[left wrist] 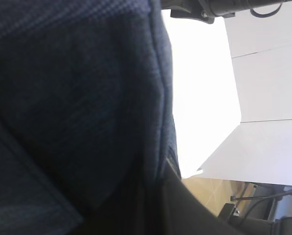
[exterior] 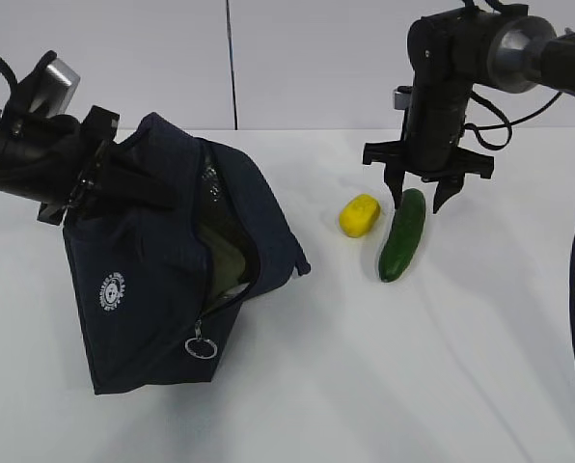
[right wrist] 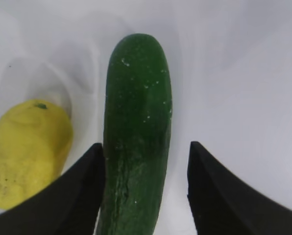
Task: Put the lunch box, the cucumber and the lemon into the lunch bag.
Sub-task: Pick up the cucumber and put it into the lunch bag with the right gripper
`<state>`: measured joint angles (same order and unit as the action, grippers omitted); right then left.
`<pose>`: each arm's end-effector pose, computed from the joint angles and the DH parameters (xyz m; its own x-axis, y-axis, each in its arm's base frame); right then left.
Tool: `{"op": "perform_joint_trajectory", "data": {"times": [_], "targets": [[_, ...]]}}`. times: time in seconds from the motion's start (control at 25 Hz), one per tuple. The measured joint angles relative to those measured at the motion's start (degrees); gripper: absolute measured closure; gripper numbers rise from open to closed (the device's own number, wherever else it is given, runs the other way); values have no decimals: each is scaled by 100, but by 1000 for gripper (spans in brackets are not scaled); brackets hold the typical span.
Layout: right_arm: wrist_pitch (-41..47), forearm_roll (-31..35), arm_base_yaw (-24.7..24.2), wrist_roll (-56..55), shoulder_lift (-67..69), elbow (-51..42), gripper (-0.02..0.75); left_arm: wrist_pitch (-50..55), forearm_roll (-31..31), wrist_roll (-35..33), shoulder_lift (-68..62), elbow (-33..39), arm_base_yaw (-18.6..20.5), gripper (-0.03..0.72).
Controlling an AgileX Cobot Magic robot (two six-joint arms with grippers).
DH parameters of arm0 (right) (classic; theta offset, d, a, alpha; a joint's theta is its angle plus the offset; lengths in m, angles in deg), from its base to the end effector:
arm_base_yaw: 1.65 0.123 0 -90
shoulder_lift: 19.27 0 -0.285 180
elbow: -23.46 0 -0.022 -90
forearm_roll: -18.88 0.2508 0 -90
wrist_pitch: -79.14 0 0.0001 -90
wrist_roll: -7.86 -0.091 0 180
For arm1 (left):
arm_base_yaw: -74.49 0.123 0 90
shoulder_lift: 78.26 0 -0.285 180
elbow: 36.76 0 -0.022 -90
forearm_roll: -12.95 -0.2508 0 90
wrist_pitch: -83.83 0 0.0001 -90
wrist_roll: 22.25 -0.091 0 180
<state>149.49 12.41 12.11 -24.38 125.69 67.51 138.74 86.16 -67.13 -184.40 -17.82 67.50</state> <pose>0.4856 0.1090 0.1713 -0.9412 0.2823 -0.1858 0.2897 0.9570 -0.0136 0.3164 -0.1107 0.2230 -0.9461 -0.0715 -0.3159 0.2210 0.5704 -0.7911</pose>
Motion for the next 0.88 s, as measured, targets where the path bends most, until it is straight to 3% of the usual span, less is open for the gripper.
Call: {"op": "perform_joint_trajectory", "data": {"times": [0.32,0.56,0.88], "targets": [[-69,94,-61,-11,14,0,328,81,0,0,0,0,0,697],[-69,240,-186,-11,18,0,244,85,0,0,0,0,0,697],[-94,571,-209,-11,167,0,234,85,0,0,0,0,0,697]]}}
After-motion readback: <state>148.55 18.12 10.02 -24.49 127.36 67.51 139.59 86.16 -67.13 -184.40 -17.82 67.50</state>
